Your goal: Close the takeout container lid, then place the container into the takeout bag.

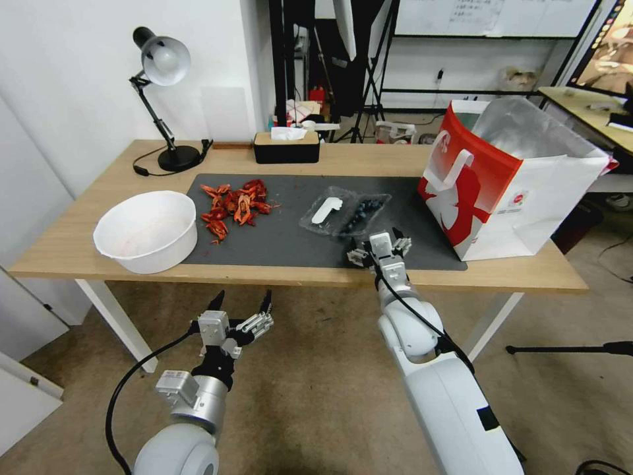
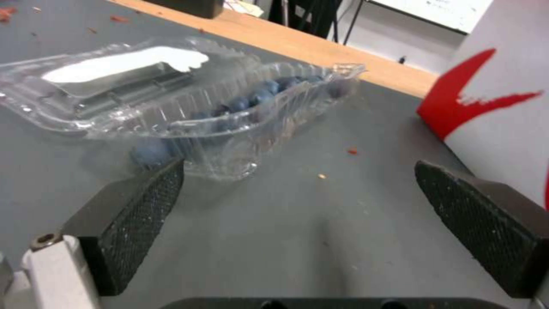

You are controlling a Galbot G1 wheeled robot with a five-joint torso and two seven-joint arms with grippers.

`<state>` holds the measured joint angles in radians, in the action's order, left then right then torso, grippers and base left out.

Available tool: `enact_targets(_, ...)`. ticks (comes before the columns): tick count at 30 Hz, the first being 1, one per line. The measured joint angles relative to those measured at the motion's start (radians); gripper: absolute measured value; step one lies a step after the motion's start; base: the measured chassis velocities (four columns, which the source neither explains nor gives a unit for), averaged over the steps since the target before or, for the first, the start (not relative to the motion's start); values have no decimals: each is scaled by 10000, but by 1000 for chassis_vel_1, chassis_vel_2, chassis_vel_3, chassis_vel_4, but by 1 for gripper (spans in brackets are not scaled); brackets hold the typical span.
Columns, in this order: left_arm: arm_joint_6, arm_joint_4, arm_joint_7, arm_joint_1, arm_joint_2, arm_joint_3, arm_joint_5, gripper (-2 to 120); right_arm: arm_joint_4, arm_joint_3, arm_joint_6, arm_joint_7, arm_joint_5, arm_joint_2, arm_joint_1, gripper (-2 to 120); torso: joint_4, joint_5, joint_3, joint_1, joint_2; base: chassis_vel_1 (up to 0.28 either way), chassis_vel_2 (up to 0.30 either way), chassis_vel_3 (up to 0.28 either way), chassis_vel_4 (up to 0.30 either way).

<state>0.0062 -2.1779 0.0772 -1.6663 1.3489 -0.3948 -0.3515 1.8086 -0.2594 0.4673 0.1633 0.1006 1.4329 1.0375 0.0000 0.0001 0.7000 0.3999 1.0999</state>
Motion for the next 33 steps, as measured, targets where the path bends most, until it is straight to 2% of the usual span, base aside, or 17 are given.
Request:
enact_targets(15, -64, -47, -21, -118, 51, 61, 142, 100, 172, -580, -14, 50, -539, -506, 191, 100, 0, -2, 0, 0, 0, 0, 0, 0, 0)
enact_targets(33, -97, -105, -64, -184, 43, 39, 145, 100, 488, -680, -35, 30, -610, -712, 568, 100, 1, 0, 0, 0, 2, 0, 0, 0, 0)
